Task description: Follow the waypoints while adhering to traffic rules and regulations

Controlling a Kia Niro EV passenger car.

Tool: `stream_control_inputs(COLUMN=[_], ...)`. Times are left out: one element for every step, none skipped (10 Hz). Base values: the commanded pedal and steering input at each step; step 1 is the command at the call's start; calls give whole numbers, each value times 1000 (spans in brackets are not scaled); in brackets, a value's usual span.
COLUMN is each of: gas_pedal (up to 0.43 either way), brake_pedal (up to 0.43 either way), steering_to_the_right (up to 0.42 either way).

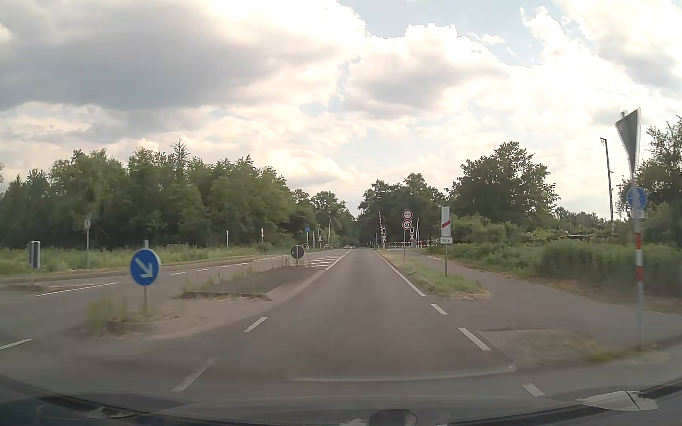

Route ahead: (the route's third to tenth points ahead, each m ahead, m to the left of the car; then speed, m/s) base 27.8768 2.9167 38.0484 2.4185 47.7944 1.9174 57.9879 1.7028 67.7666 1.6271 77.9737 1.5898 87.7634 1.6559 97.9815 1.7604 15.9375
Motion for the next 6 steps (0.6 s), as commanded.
stream_control_inputs(gas_pedal=[87, 87, 87, 87, 87, 79], brake_pedal=[0, 0, 0, 0, 0, 0], steering_to_the_right=[7, 4, 4, 3, 1, 1])
